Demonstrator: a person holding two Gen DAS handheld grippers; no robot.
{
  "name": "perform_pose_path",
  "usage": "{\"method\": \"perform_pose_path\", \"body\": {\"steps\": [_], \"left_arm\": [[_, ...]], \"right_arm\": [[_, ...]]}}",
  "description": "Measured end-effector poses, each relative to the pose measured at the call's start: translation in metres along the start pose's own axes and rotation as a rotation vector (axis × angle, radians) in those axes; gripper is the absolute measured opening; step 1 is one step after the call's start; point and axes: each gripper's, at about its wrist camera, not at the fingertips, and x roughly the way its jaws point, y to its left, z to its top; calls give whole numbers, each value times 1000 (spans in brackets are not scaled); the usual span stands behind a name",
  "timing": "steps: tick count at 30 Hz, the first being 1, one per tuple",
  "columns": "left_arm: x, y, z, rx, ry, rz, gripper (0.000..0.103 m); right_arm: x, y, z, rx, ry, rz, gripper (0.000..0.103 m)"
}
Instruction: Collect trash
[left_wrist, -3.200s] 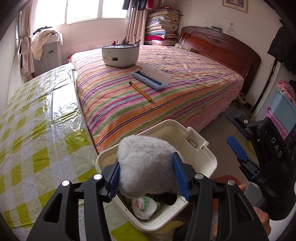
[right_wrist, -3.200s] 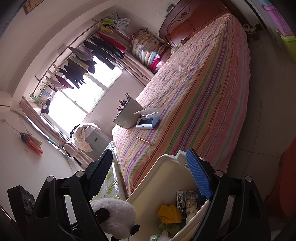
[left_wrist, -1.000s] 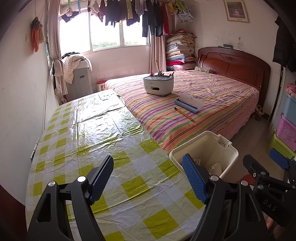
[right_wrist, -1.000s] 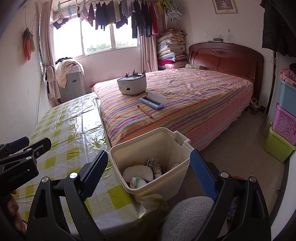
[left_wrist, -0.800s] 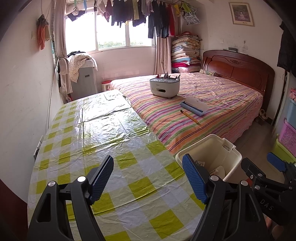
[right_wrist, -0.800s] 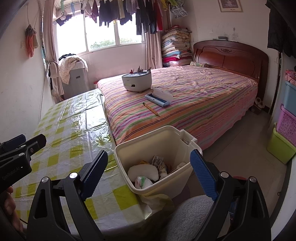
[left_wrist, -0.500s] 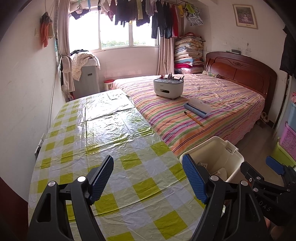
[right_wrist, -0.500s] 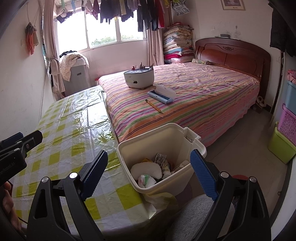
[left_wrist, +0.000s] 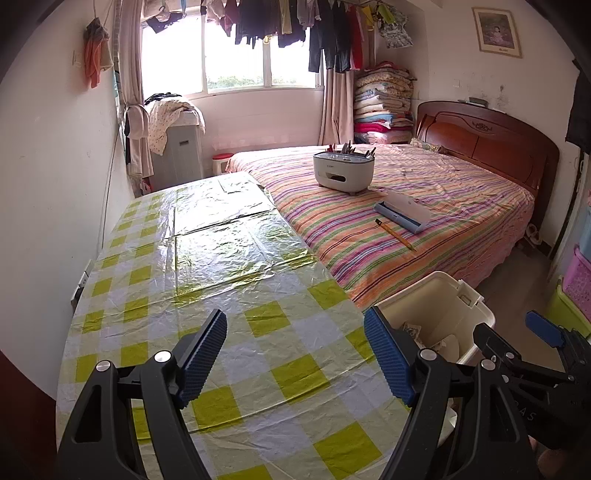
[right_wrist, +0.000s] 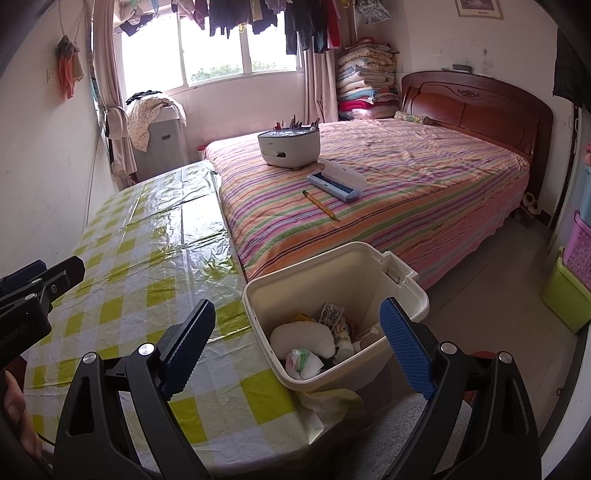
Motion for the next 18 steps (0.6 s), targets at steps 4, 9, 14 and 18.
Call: {"method": "perform_pose_path", "body": {"steps": [4,9,14,18], "left_arm": [[2,-3,-1,-7,8,-26,84],[7,-13,-2,14,26,-39,85],[13,-23,-5,43,47,-28,85],[16,-27,-8,61,63,-28,85]], "right_arm": [[8,-2,2,4,13,5,89],[19,-6,4,14,24,9,89],[29,-12,7,26,41,12,89],[37,-21,8,43,51,7,89]]}}
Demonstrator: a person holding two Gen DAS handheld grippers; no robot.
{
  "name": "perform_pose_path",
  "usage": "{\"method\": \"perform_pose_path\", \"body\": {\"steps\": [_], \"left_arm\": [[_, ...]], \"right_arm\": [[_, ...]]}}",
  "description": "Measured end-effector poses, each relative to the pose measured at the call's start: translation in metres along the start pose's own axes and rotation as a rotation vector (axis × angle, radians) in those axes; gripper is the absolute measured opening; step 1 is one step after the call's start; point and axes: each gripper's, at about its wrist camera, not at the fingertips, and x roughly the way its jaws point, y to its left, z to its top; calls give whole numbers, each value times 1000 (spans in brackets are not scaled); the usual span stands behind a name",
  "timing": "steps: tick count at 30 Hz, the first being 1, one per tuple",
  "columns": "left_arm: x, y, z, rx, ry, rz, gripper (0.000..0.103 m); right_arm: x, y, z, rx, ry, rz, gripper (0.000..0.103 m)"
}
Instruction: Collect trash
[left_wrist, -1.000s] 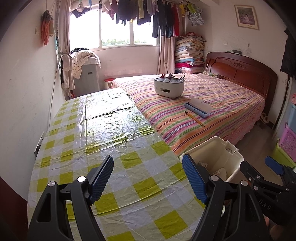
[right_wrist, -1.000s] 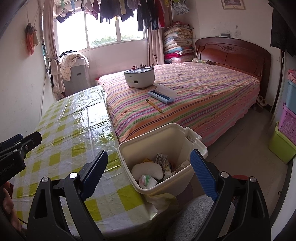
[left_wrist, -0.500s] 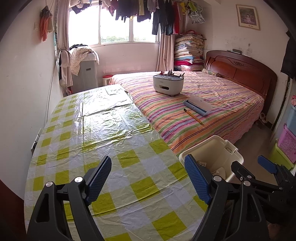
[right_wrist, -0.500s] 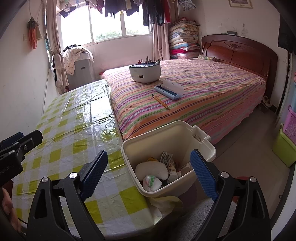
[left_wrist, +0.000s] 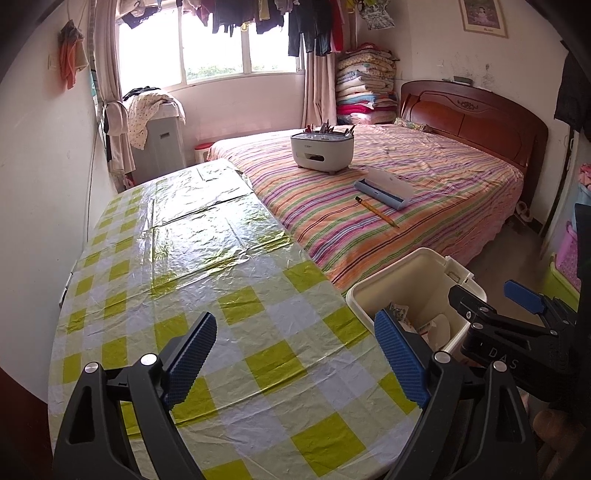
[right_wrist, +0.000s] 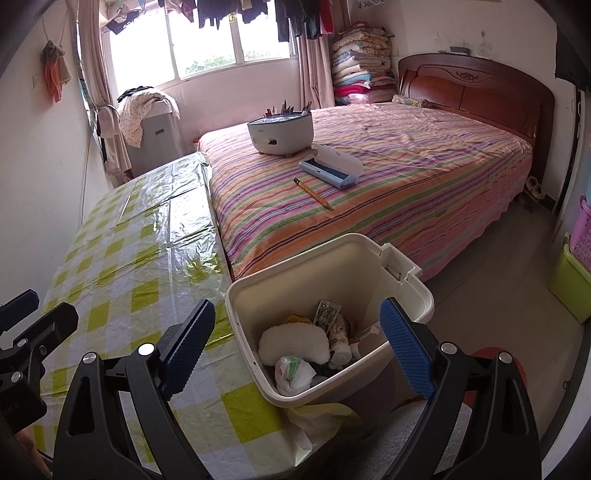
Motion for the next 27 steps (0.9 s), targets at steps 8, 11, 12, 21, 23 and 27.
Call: {"method": "perform_pose_path", "body": {"steps": [8,11,12,21,23,27], "left_arm": [[8,-8,-4,17,32,-21,85],[9,-13,-5,30,34,-14,85],[10,-15,-5,32,35,-14,85],[21,-20,-5,23,70,-51,85],[22,-19,-5,11,68,-61,85],[22,-18,-4,8,53,-61,85]], "right_arm": [[13,-18,1,40,23,-7,89],[17,-19,0,38,29,-9,89],[18,-20,0,37,32,-9,89],[28,-31,-5,61,60,-18,89],[31,-33,-5,64,67,-20,89],[36,-34,-5,67,76,-23,89]]}}
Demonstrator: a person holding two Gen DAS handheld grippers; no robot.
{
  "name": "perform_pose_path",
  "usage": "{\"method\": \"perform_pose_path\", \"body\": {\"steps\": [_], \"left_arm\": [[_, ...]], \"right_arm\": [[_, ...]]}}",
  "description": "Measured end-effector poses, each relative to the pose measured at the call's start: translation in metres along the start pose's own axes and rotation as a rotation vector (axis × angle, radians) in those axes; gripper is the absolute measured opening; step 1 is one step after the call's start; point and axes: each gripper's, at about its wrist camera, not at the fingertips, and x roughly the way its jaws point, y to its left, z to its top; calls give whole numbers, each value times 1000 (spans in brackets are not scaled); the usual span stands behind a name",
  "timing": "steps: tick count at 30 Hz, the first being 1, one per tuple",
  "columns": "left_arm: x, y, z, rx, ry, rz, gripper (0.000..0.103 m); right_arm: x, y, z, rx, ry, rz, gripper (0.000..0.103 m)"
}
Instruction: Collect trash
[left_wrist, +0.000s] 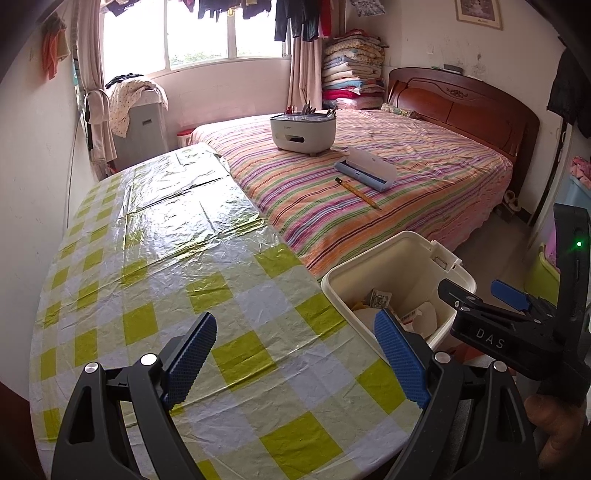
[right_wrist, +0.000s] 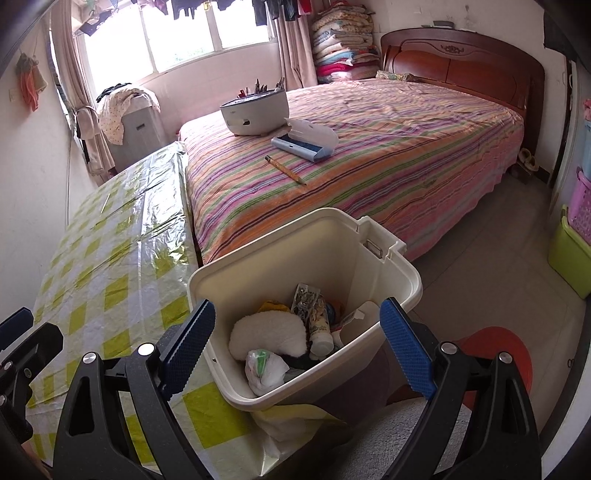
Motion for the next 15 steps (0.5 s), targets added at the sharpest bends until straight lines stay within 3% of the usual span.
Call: {"method": "perform_pose_path", "body": {"steps": [7,15], "left_arm": [[-5,-3,0,26,-51,25,85],[-2,-1,1,14,-31,37,85]], "right_arm": [[3,1,0,-3,7,2,89],[5,2,0,-3,7,2,89]]}}
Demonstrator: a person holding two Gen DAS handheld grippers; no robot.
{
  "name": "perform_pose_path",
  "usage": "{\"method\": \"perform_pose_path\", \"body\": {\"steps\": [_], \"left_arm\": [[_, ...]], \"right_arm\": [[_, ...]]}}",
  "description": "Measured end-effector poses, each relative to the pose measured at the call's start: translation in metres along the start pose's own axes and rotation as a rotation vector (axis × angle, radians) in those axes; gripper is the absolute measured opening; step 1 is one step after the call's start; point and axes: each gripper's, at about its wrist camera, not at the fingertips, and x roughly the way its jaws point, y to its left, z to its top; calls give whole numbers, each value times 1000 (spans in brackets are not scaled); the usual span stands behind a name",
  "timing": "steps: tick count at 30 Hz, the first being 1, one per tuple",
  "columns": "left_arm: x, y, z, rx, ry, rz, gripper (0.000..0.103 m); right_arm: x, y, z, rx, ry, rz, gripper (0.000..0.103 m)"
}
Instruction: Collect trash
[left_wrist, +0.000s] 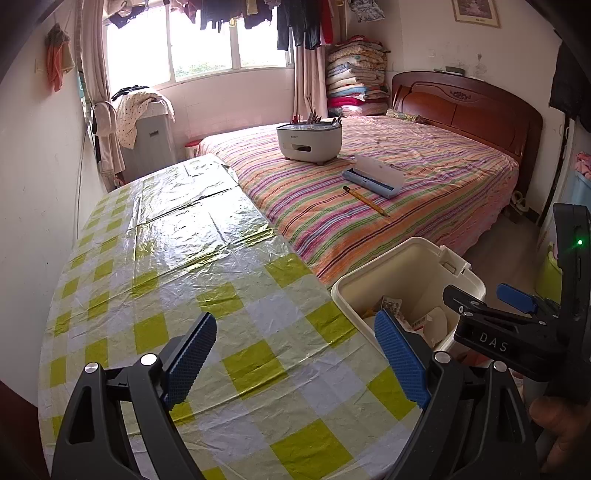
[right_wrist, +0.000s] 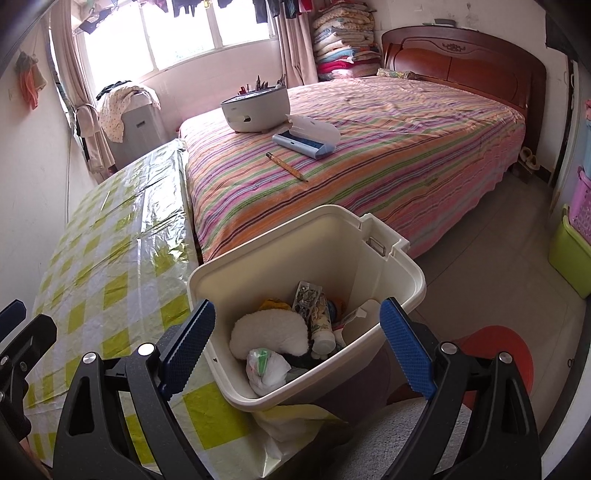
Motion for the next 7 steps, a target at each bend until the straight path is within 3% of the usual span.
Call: {"method": "perform_pose_path", "body": {"steps": [7], "left_arm": [[-2,4,0,-22,7,-21,85]], "right_arm": [[0,3,0,-9,-2,-15,89]]}}
